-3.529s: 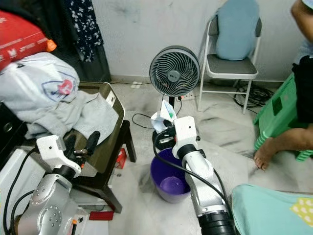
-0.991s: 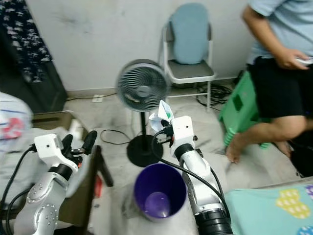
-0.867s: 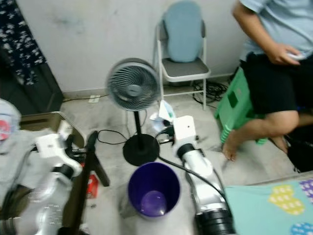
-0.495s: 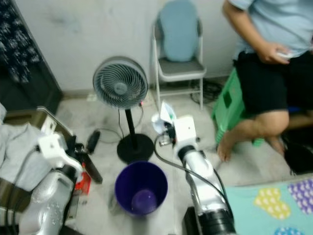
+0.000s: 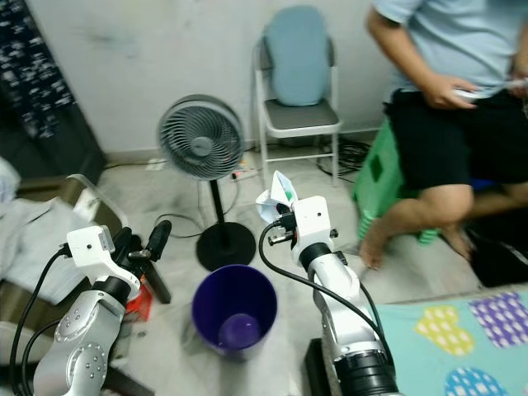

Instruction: Clean up the room

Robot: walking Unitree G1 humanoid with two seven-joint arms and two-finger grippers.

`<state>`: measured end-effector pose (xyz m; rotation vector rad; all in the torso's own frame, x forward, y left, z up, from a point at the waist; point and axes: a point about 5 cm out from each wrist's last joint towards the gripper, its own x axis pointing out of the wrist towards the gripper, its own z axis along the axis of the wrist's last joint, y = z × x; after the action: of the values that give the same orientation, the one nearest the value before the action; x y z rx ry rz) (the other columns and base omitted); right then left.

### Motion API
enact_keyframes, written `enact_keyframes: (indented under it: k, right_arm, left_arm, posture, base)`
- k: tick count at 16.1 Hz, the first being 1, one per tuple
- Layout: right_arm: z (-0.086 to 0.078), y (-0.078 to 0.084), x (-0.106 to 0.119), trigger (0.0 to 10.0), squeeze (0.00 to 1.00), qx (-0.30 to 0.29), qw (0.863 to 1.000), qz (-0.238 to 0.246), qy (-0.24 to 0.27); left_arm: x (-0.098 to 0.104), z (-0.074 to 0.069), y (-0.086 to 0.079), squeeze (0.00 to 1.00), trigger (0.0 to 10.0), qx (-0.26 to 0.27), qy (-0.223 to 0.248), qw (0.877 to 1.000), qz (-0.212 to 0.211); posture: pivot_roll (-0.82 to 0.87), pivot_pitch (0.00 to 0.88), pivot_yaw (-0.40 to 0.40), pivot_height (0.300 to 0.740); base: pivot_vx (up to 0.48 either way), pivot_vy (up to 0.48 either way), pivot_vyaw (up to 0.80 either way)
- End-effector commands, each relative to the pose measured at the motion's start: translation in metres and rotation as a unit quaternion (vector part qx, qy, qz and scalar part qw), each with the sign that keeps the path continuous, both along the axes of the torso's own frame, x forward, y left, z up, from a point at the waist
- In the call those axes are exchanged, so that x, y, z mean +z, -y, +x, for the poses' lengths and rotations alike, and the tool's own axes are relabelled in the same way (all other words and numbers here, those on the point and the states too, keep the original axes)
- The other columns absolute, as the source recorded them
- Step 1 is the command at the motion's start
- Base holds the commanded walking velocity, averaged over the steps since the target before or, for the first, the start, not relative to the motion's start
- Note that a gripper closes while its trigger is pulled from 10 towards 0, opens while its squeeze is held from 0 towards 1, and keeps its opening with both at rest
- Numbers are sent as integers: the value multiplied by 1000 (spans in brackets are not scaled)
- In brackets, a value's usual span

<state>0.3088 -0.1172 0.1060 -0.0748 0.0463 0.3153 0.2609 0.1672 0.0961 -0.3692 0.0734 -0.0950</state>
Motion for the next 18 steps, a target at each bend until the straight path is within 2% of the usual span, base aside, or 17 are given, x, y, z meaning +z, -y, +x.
enact_keyframes:
  k: [1, 3, 8, 13, 16, 18]
  right_arm:
    - [4, -7, 5, 10000, 0, 7, 1000, 4, 9]
    - [4, -8, 5, 10000, 0, 8, 1000, 5, 9]
    - [5, -7, 4, 10000, 0, 2, 1000, 10, 8]
    - [6, -6, 4, 10000, 0, -2, 1000, 12, 7]
    - [6, -5, 4, 10000, 0, -4, 1000, 12, 5]
    - [6, -5, 4, 10000, 0, -3, 1000, 11, 6]
  left_arm:
    - [2, 3, -6, 0, 10000, 3, 6, 1000, 9]
    - [3, 2, -7, 0, 10000, 4, 10, 1000, 11]
    - [5, 3, -4, 0, 10000, -11, 21, 1000, 9]
    - [5, 4, -4, 0, 10000, -14, 22, 1000, 8]
    - [5, 4, -3, 0, 10000, -14, 22, 1000, 7]
    - [4, 4, -3, 0, 10000, -13, 22, 1000, 6]
  posture:
    - [-186, 26, 37, 740]
    - [-183, 26, 38, 740]
    - [-188, 28, 42, 740]
    - [-189, 25, 41, 740]
    - [-189, 23, 39, 740]
    - [-189, 22, 38, 740]
  base:
    - [0, 0, 800]
    - [0, 0, 800]
    - [98, 0, 0]
    - [256, 251, 0]
    - [287, 285, -692]
    - [291, 283, 0]
